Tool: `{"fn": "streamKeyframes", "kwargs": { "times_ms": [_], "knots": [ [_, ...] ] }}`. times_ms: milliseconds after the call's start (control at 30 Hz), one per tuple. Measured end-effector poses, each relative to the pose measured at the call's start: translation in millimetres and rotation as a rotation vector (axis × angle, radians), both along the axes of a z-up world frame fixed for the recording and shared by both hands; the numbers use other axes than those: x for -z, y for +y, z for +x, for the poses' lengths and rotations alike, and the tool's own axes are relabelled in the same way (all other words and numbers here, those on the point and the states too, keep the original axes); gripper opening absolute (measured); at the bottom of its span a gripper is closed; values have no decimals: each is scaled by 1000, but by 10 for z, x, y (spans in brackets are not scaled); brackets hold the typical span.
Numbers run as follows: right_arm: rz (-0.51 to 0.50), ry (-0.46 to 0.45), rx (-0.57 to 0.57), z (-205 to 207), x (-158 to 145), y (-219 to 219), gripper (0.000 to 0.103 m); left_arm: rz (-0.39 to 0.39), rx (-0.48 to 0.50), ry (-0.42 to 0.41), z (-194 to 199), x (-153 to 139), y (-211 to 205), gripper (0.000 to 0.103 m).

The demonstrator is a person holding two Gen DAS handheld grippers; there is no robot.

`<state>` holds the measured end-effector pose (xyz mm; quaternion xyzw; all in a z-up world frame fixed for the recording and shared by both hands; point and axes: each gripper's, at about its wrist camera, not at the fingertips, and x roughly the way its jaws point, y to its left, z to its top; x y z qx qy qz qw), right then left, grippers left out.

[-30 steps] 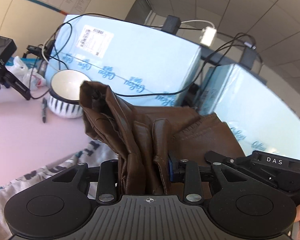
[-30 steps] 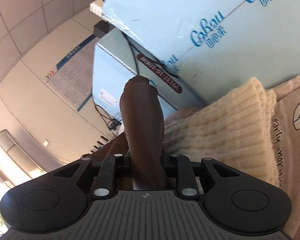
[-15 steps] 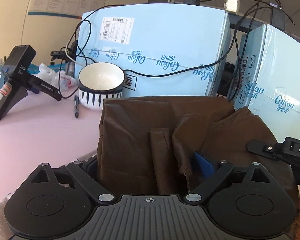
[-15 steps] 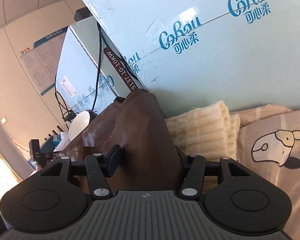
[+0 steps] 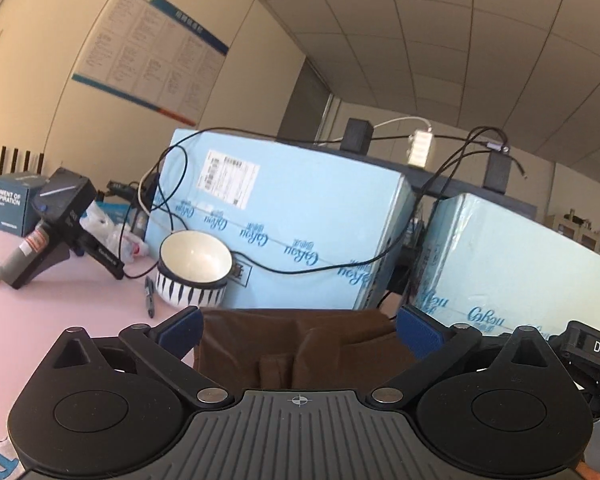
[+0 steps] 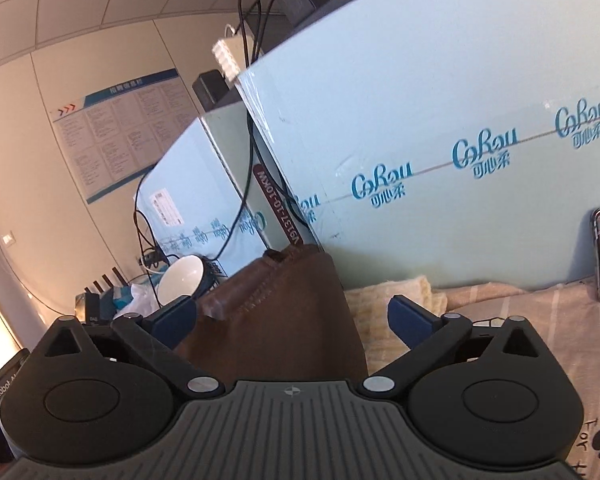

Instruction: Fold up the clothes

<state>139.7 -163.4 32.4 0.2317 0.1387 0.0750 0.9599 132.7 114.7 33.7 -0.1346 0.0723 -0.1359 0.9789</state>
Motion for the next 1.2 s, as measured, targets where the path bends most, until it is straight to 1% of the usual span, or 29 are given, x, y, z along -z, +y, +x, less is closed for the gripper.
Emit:
{"fn": "streamKeyframes", "kwargs": {
  "times_ms": [133, 267, 367, 467, 533, 633, 733, 767, 867, 933, 1100, 1200],
  "knots": [
    [-2, -20, -63, -300, -146, 8, 103, -20, 9, -19, -281, -84, -108, 103],
    [-33, -65, -98, -618, -241, -3, 103, -41, -40, -26, -547, -175, -242, 103],
    [-57, -84, -129, -830, -292, -82, 103, -10, -63, 3, -703, -215, -396, 103],
    [-105, -82, -114, -970, -278, -183, 103, 12, -88, 11, -880, -195, -562, 103],
    [-148, -76, -86, -1025, -236, -242, 103, 32, -128, 8, -999, -177, -681, 103],
    [-194, -83, -23, -1101, -131, -359, 103, 65, -227, -14, -1142, -134, -877, 103],
    [-185, -87, 16, -1129, 4, -465, 103, 41, -324, -12, -1259, -14, -1039, 103],
    [-177, -76, 8, -1119, 36, -494, 103, 41, -341, 0, -1282, 29, -1094, 103],
    [-124, -61, -29, -1098, 83, -568, 103, 84, -381, 23, -1330, 168, -1217, 103],
    [-124, -73, -30, -1113, 71, -575, 103, 118, -426, 19, -1359, 230, -1253, 103],
    [-195, -125, -39, -1173, 64, -490, 103, 135, -494, -16, -1407, 269, -1209, 103],
    [-243, -142, -49, -1189, 110, -398, 103, 183, -514, -55, -1386, 264, -1223, 103]
  ]
}}
